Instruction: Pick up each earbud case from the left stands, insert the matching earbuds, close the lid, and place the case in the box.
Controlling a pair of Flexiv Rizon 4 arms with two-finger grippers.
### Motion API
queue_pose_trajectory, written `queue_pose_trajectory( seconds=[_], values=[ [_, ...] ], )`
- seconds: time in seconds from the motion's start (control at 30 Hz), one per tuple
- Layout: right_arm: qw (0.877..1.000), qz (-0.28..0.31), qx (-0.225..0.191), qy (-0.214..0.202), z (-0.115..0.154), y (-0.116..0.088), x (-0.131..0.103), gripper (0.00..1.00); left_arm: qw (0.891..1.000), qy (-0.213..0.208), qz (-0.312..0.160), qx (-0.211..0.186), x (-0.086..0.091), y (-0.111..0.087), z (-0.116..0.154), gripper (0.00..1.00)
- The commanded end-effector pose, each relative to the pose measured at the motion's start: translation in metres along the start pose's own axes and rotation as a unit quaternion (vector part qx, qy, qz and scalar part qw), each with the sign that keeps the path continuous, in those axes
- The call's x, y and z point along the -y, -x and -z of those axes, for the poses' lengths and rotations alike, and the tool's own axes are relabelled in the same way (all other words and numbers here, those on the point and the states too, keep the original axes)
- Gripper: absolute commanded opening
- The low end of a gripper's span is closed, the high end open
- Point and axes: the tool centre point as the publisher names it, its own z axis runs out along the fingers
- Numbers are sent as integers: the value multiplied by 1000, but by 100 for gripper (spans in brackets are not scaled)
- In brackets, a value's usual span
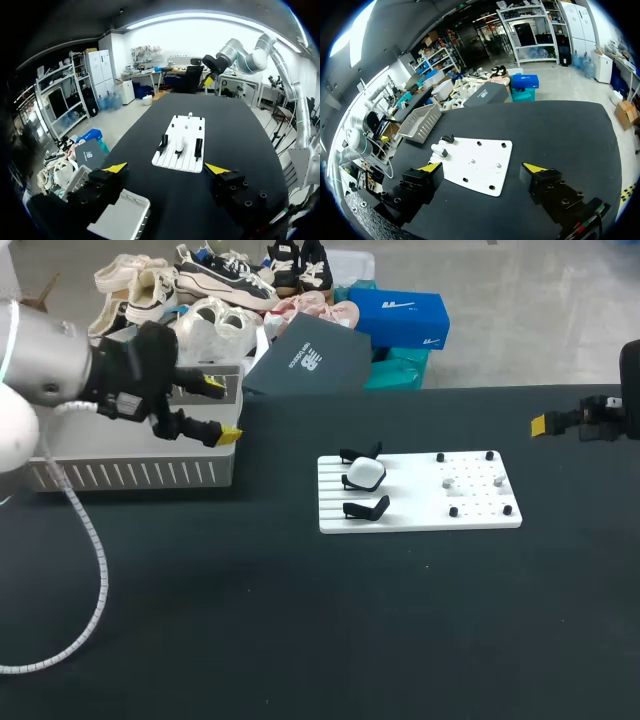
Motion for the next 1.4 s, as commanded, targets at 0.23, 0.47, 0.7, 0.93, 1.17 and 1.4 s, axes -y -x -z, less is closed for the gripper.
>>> queue_pose_trajectory(
  seconds=[0.23, 0.47, 0.7, 0.93, 1.17, 1.4],
  values=[
    [1000, 0, -1, 1, 0, 0, 1, 100, 988, -135, -76, 25, -2, 2, -51, 100],
    [1000, 0, -1, 1, 0, 0, 1, 100, 983, -170, -64, 11, 16, 3, -82, 100],
    [1000, 0, -1, 1, 0, 0, 1, 100, 984, -179, -27, -6, 27, 1, -110, 100],
    [1000, 0, -1, 1, 0, 0, 1, 100, 987, -160, 3, -5, 29, -8, -130, 100],
    [1000, 0, -1, 1, 0, 0, 1, 100, 990, -139, 16, 1, 30, -13, -144, 94],
    [1000, 0, -1, 1, 0, 0, 1, 100, 990, -140, 25, 6, 31, -17, -159, 90]
  ],
)
